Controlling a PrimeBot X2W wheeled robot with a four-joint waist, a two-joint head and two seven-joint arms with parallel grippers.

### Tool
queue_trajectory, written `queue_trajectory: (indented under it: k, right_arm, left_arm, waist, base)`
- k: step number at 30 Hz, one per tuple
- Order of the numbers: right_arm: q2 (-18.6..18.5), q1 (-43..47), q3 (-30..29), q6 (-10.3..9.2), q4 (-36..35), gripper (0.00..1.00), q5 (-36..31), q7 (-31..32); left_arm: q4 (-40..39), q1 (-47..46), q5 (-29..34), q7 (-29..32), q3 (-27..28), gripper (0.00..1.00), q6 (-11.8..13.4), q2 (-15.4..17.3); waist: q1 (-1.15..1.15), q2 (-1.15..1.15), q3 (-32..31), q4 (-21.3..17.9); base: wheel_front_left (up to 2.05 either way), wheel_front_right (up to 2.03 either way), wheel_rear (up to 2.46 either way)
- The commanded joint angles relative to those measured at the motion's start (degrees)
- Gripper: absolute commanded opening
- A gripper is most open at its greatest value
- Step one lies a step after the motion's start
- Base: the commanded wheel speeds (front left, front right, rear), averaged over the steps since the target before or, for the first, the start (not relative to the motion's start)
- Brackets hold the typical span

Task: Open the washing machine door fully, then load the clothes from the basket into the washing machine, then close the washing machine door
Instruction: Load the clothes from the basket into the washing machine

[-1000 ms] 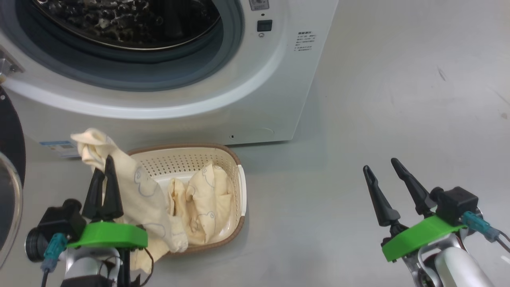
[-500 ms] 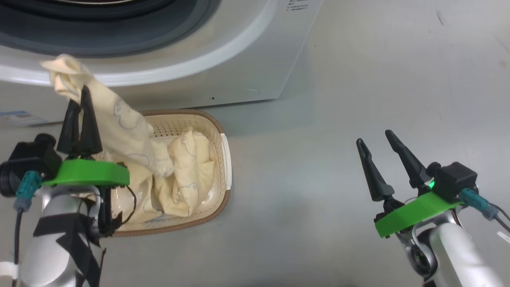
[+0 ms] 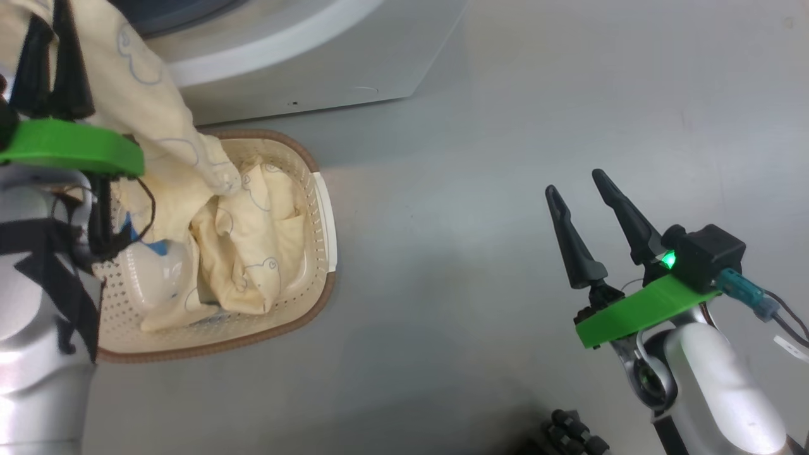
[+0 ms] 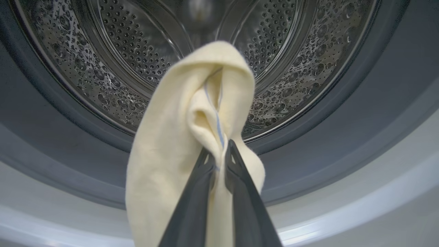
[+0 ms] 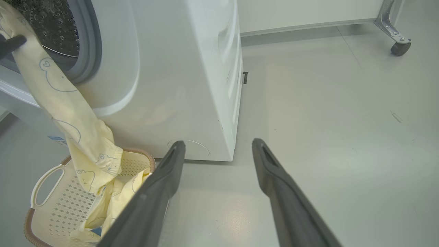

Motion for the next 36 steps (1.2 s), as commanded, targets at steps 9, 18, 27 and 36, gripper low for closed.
queue_trajectory:
  k: [9, 18, 27, 36]
  right_arm:
    - [0.5, -1.1, 2.3, -0.15, -0.9, 1.0, 0.6, -0.4]
    - [1.1, -1.8, 3.9, -0.15, -0.6, 1.0, 1.4, -0.4]
    - [1.5, -1.5, 4.0, -0.15, -1.3, 1.0, 1.7, -0.4]
    - [1.8, -1.0, 5.1, -0.15, -1.7, 1.0, 1.8, -0.4]
  left_arm:
    - [4.7, -15.2, 0.2, 6.1, 0.2, 0.0, -0.9, 6.7]
    - [13.5, -28.4, 1.8, 10.8, -3.2, 0.0, -1.3, 7.9]
    - [22.2, -37.6, 2.1, 13.3, -5.4, 0.0, -1.6, 9.3]
    - [27.7, -45.5, 3.0, 12.2, -8.2, 0.0, -1.7, 8.5]
  waist:
    - [-0.02, 0.0, 1.8, -2.5]
    - [-0.02, 0.0, 3.9, -4.4]
    - [-0.02, 0.0, 9.4, -5.3]
    - [-0.02, 0.0, 14.3, -4.5]
  base:
    - [0.0, 0.0, 0.0]
    - [0.0, 0.0, 0.0]
    - [0.0, 0.0, 0.0]
    - [0.0, 0.0, 0.0]
